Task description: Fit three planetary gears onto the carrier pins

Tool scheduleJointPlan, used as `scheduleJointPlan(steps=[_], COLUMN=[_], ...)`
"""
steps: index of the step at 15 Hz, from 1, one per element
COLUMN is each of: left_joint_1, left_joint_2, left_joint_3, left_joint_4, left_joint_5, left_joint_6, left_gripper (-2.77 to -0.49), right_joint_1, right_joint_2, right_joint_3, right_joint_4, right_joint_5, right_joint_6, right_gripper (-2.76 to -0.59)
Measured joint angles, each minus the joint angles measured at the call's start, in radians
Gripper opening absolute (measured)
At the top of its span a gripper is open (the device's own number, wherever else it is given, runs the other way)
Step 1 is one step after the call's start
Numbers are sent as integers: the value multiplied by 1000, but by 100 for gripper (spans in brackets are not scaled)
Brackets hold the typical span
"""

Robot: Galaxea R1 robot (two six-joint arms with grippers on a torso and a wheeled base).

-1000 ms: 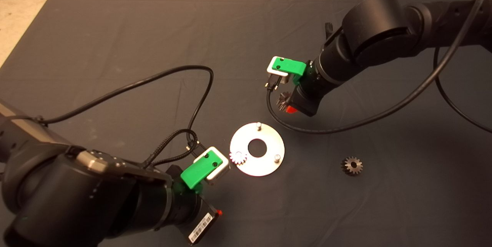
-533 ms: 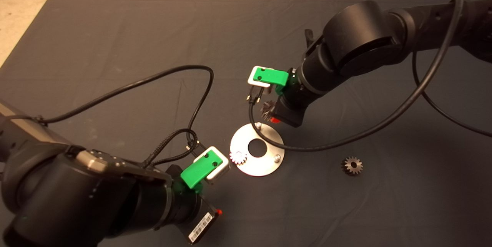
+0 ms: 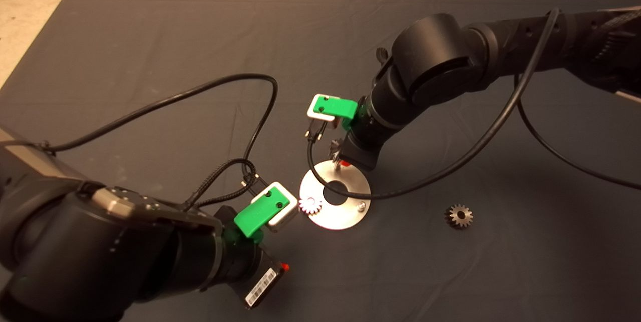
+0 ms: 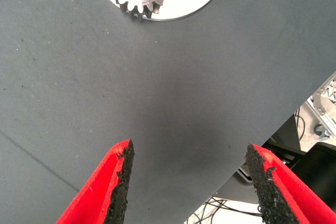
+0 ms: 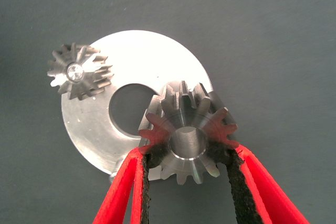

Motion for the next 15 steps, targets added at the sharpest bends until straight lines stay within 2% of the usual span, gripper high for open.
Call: scheduleJointPlan(steps=[3, 5, 10, 15], left_joint_1=[0, 0, -2, -5], left_joint_2=[0, 0, -3, -4], left_joint_3=[0, 0, 0, 0], left_joint_4=[0, 0, 0, 0], left_joint_5=[0, 0, 0, 0], left_joint_6=[0, 0, 0, 0], left_gripper=[-180, -180, -180, -180], right_joint_1=[-31, -24, -27, -30], right_joint_2=[0, 0, 1, 3], right_joint_3=[-1, -5, -27, -45], right_joint_4=[0, 0, 0, 0], right_joint_5=[-4, -3, -2, -6], right_joint_6=[0, -3, -8, -31], right_gripper=[-251, -251, -252, -252])
